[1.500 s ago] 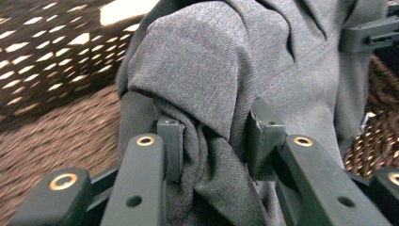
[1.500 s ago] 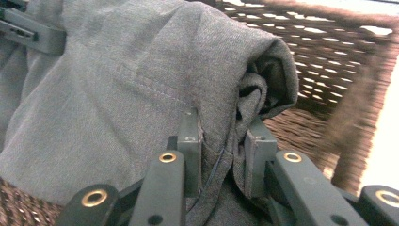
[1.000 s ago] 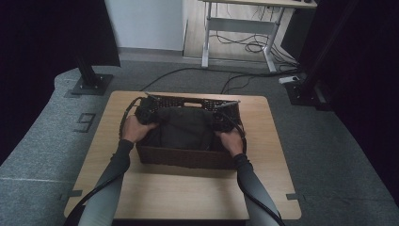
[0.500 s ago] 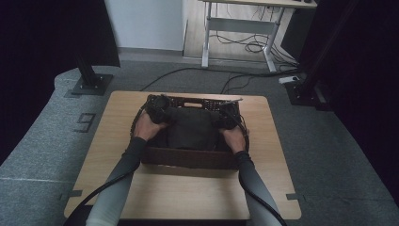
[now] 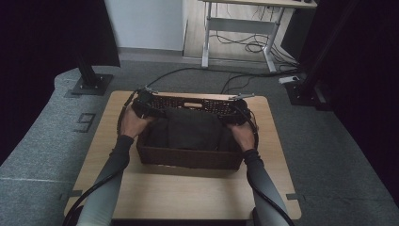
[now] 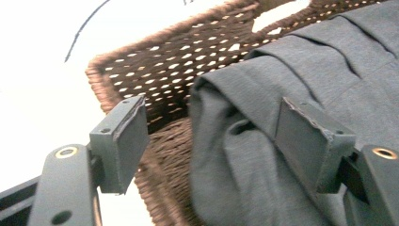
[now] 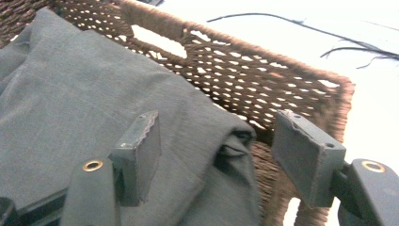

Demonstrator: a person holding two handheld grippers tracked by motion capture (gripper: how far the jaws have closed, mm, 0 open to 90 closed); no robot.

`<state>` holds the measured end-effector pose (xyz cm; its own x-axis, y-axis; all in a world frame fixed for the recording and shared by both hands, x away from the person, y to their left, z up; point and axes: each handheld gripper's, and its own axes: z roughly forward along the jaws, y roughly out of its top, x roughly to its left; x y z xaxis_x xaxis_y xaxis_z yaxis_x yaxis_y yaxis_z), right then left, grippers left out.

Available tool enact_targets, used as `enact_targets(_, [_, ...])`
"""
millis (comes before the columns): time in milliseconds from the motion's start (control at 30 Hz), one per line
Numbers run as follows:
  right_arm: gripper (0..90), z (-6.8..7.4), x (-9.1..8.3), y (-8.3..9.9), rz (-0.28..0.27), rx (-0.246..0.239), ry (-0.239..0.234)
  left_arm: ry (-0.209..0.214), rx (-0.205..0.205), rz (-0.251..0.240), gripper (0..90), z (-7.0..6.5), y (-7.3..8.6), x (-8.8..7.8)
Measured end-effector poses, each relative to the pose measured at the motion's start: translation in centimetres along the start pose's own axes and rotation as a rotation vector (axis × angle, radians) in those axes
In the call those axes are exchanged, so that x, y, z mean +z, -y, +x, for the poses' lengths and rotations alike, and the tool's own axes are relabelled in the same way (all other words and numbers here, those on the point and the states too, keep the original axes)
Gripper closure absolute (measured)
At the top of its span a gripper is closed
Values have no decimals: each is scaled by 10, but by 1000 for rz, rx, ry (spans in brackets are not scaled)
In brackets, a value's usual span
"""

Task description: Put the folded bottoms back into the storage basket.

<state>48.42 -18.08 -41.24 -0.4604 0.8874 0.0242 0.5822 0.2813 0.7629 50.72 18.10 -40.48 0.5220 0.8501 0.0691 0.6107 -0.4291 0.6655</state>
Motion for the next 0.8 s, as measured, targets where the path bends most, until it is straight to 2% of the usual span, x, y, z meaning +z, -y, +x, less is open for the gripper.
enact_targets(167, [384, -14, -10, 6, 6, -5, 48, -45, 0, -9, 306, 12, 8, -6])
enact_targets(267, [432, -23, -12, 14, 20, 6, 73, -67, -22, 2, 354, 19, 16, -2])
enact_targets(400, [521, -34, -8, 27, 49, 44, 68, -67, -44, 21, 474, 24, 28, 9])
enact_targets(467, [599, -36, -6, 32, 50, 51, 59, -62, -56, 18, 558, 24, 34, 13])
enact_targets(533, [679, -36, -6, 36, 47, 47, 84, -50, -67, 11, 653, 24, 37, 15])
enact_targets(600, [724, -39, -7, 39, 48, 54, 81, -47, -93, 1, 677, 24, 38, 14])
enact_targets(667, [731, -42, -9, 43, 33, 84, 52, -52, -104, 1, 688, 22, 38, 13])
enact_targets(767, [733, -41, -11, 45, 26, 77, 56, -65, -99, 8, 694, 18, 39, 11])
enact_targets(800, [733, -38, -14, 48, 26, 62, 61, -70, -98, 9, 694, 16, 41, 9])
